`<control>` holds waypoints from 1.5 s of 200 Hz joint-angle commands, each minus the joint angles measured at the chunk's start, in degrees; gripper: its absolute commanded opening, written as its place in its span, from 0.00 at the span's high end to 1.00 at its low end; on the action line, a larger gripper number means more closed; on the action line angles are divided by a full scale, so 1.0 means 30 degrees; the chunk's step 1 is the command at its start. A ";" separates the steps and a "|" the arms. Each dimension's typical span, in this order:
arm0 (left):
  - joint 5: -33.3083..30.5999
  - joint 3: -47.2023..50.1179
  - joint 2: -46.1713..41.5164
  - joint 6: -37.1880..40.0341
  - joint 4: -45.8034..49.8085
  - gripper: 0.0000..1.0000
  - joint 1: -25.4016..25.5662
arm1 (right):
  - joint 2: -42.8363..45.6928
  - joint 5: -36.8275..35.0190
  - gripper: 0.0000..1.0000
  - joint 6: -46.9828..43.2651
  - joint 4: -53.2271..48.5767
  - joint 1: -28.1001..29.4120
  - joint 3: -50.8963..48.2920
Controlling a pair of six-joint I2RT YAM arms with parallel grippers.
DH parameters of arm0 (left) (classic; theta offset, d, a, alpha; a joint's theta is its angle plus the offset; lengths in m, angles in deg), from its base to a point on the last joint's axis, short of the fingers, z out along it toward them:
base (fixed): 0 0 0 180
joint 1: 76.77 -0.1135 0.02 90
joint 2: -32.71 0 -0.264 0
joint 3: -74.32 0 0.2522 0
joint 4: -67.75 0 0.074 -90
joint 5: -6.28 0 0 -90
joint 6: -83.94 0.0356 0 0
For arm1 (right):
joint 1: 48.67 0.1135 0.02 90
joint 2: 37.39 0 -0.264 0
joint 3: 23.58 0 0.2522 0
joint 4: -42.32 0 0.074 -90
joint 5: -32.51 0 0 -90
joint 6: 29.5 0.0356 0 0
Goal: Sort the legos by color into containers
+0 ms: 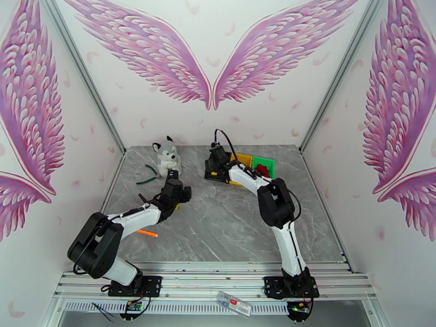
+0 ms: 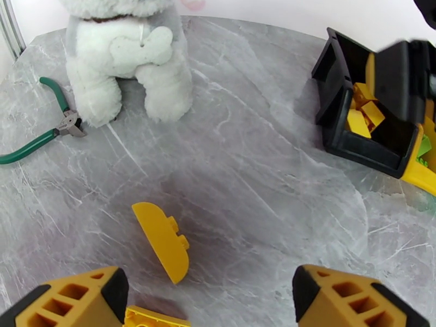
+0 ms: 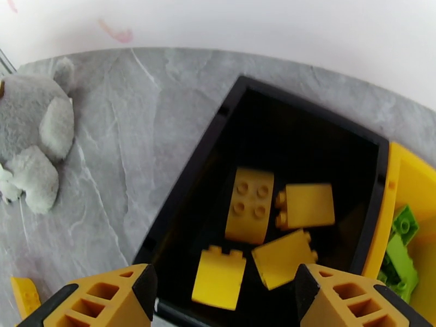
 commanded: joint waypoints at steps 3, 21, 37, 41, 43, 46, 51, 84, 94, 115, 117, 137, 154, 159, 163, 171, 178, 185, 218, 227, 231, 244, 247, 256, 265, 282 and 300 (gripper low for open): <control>0.0572 -0.0595 0.0454 -0.0085 0.0857 0.18 -0.0528 | 0.2319 0.0744 0.22 -0.0285 0.1394 0.0628 -0.1747; 0.0763 -0.0452 0.0633 -0.0231 0.1032 0.18 -0.0823 | 0.3200 0.1029 0.20 -0.0499 0.1740 0.1142 -0.2831; 0.0927 -0.0252 0.0716 -0.0279 0.1169 0.19 -0.1021 | 0.3903 0.1272 0.19 -0.0623 0.1901 0.1644 -0.3705; 0.0946 -0.0179 0.0739 -0.0300 0.1169 0.19 -0.1060 | 0.4045 0.1306 0.19 -0.0653 0.1945 0.1770 -0.3955; 0.0961 -0.0146 0.0757 -0.0286 0.1194 0.19 -0.1081 | 0.4123 0.1307 0.19 -0.0668 0.1972 0.1832 -0.4060; 0.0988 -0.0105 0.0784 -0.0299 0.1194 0.19 -0.1118 | 0.4256 0.1311 0.19 -0.0695 0.2042 0.1941 -0.4243; 0.1045 -0.0005 0.0809 -0.0298 0.1196 0.19 -0.1177 | 0.4392 0.1323 0.19 -0.0692 0.2114 0.2098 -0.4487; 0.2033 0.0504 0.1342 -0.0416 0.0907 0.21 -0.1760 | 0.5567 0.1586 0.19 -0.0554 0.2531 0.3127 -0.6433; 0.2579 0.0632 0.1600 -0.0520 0.0693 0.22 -0.1945 | 0.5834 0.1568 0.18 -0.0507 0.2574 0.3405 -0.6952; 0.3343 0.0668 0.2219 -0.0634 0.0453 0.25 -0.2122 | 0.6356 0.1412 0.18 -0.0419 0.2613 0.3854 -0.7834; 0.3385 0.0667 0.2285 -0.0626 0.0422 0.25 -0.2123 | 0.6400 0.1378 0.19 -0.0397 0.2608 0.3884 -0.7908; 0.3769 0.0694 0.2693 -0.0792 0.0404 0.27 -0.2080 | 0.6845 0.1240 0.19 -0.0281 0.2600 0.3962 -0.8614; 0.3867 0.0891 0.2689 -0.0802 0.0368 0.29 -0.1914 | 0.7157 0.1073 0.19 -0.0160 0.2653 0.3962 -0.9099; 0.3830 0.0942 0.2643 -0.0799 0.0398 0.30 -0.1853 | 0.7269 0.1020 0.19 -0.0155 0.2679 0.3962 -0.9243; 0.3769 0.0975 0.2615 -0.0799 0.0432 0.30 -0.1781 | 0.7290 0.0990 0.19 -0.0148 0.2690 0.3962 -0.9300; 0.3627 0.1034 0.2587 -0.0814 0.0540 0.31 -0.1666 | 0.7392 0.0987 0.19 -0.0099 0.2768 0.3962 -0.9443; 0.3498 0.1047 0.2563 -0.0799 0.0668 0.32 -0.1544 | 0.7459 0.0986 0.19 -0.0060 0.2786 0.3962 -0.9554; 0.3325 0.1076 0.2578 -0.0799 0.0806 0.33 -0.1416 | 0.7497 0.1004 0.19 -0.0010 0.2800 0.3962 -0.9595; 0.2048 0.1049 0.2595 -0.0803 0.1431 0.42 -0.0935 | 0.7397 0.1149 0.19 0.0059 0.2841 0.3962 -0.9595; 0.1652 0.0935 0.2591 -0.0807 0.1700 0.43 -0.0795 | 0.7352 0.1176 0.19 0.0095 0.2822 0.3962 -0.9555; 0.1553 0.0873 0.2572 -0.0800 0.1804 0.43 -0.0709 | 0.7352 0.1181 0.19 0.0088 0.2815 0.3962 -0.9545; 0.1242 0.0698 0.2567 -0.0755 0.2102 0.44 -0.0478 | 0.7352 0.1186 0.20 0.0109 0.2830 0.3962 -0.9633; 0.1184 0.0648 0.2570 -0.0742 0.2201 0.45 -0.0442 | 0.7377 0.1142 0.19 0.0105 0.2816 0.3962 -0.9646; 0.1056 0.0594 0.2556 -0.0740 0.2320 0.45 -0.0301 | 0.7432 0.1118 0.20 0.0112 0.2841 0.3947 -0.9741; 0.0998 0.0550 0.2541 -0.0738 0.2428 0.46 -0.0170 | 0.7512 0.1064 0.20 0.0150 0.2916 0.3947 -0.9884; 0.1030 0.0496 0.2459 -0.0799 0.2500 0.51 -0.0051 | 0.7663 0.0937 0.20 0.0205 0.2940 0.3962 -1.0148; 0.1380 0.0549 0.2263 -0.0912 0.2468 0.56 0.0058 | 0.7911 0.0471 0.20 0.0341 0.2977 0.3961 -1.0504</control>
